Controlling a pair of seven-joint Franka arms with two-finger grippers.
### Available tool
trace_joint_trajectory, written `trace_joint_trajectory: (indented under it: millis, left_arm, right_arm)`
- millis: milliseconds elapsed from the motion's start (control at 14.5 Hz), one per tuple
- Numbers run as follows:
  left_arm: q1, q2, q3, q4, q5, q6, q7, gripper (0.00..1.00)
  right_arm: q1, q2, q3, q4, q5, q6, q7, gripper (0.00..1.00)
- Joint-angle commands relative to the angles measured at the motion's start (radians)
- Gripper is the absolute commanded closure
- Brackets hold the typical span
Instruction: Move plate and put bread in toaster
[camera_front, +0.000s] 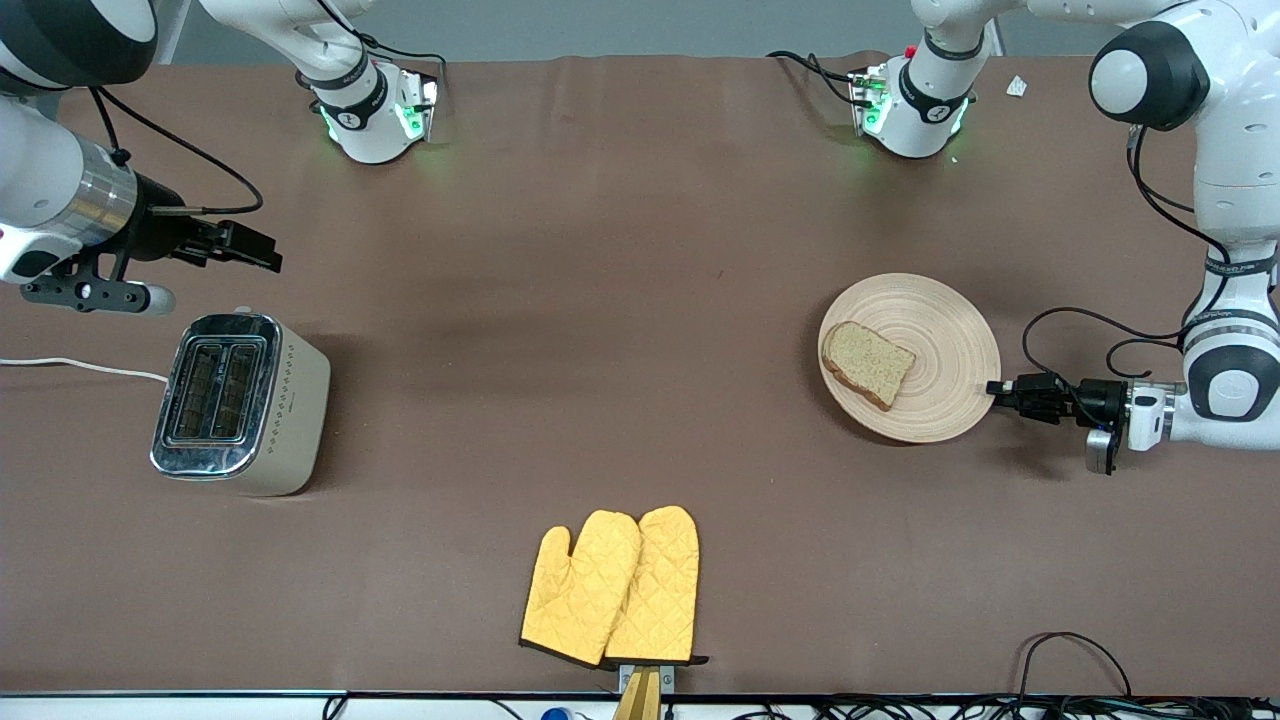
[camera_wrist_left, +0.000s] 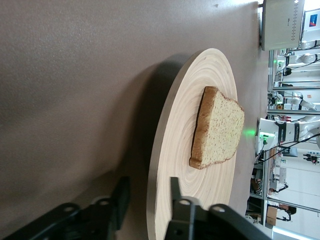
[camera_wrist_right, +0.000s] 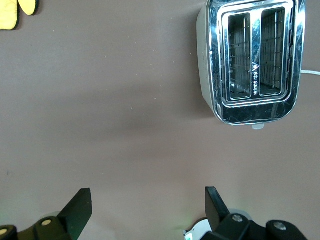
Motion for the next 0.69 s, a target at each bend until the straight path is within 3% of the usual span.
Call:
trace_joint_trajectory:
  millis: [0, 207, 415, 622]
  left_arm:
    - [0.002, 0.000, -0.001, -0.009, 0.016, -0.018, 0.013, 0.79]
    - [-0.006, -0.002, -0.002, -0.008, 0.015, -0.018, 0.013, 0.97]
    - [-0.010, -0.002, -0.011, -0.006, 0.005, -0.018, 0.001, 1.00]
    - [-0.009, -0.008, -0.071, 0.001, -0.024, -0.018, -0.008, 1.00]
  right_arm:
    - [0.000, -0.023, -0.005, -0.053, 0.077, 0.032, 0.063, 0.00]
    - [0.003, -0.037, -0.003, -0.050, 0.079, 0.013, 0.146, 0.00]
    - [0.025, -0.037, -0.002, -0.031, 0.085, 0.001, 0.203, 0.00]
    - [0.054, -0.035, -0.002, -0.004, 0.085, 0.007, 0.210, 0.00]
